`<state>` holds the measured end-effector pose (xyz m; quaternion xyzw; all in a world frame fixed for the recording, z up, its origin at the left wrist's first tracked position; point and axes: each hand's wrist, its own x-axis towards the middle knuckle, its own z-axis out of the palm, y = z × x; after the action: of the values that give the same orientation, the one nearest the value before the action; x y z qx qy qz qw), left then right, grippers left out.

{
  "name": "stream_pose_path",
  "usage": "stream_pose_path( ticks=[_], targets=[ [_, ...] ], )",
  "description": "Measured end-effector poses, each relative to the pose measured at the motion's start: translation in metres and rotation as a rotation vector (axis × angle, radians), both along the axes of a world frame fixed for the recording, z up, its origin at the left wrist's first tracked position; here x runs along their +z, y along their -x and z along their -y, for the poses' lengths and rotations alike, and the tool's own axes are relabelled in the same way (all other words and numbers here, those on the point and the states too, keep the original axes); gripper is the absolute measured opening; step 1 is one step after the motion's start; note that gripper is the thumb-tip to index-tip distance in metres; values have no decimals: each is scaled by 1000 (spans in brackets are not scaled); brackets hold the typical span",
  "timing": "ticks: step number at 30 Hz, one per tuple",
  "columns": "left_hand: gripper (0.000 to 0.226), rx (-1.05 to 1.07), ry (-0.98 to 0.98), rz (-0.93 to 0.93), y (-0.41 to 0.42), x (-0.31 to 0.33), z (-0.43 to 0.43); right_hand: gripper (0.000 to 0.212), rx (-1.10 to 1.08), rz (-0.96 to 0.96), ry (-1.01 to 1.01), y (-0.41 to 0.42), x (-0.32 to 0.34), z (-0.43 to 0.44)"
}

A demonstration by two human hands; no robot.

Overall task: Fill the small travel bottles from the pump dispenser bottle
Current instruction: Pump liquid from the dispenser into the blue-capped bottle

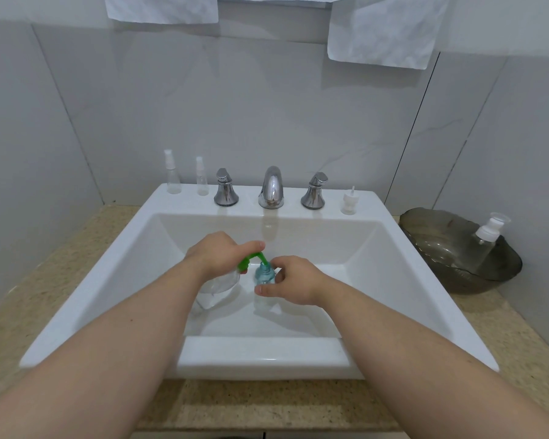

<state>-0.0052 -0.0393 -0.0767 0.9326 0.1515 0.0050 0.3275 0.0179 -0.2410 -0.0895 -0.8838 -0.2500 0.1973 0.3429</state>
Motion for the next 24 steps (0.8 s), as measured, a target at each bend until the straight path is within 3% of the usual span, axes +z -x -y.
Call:
stream_pose_path(
  ticks=[24],
  targets=[
    [54,-9,22,-14,0,2,2,44,0,13,7,2,0,0]
  ],
)
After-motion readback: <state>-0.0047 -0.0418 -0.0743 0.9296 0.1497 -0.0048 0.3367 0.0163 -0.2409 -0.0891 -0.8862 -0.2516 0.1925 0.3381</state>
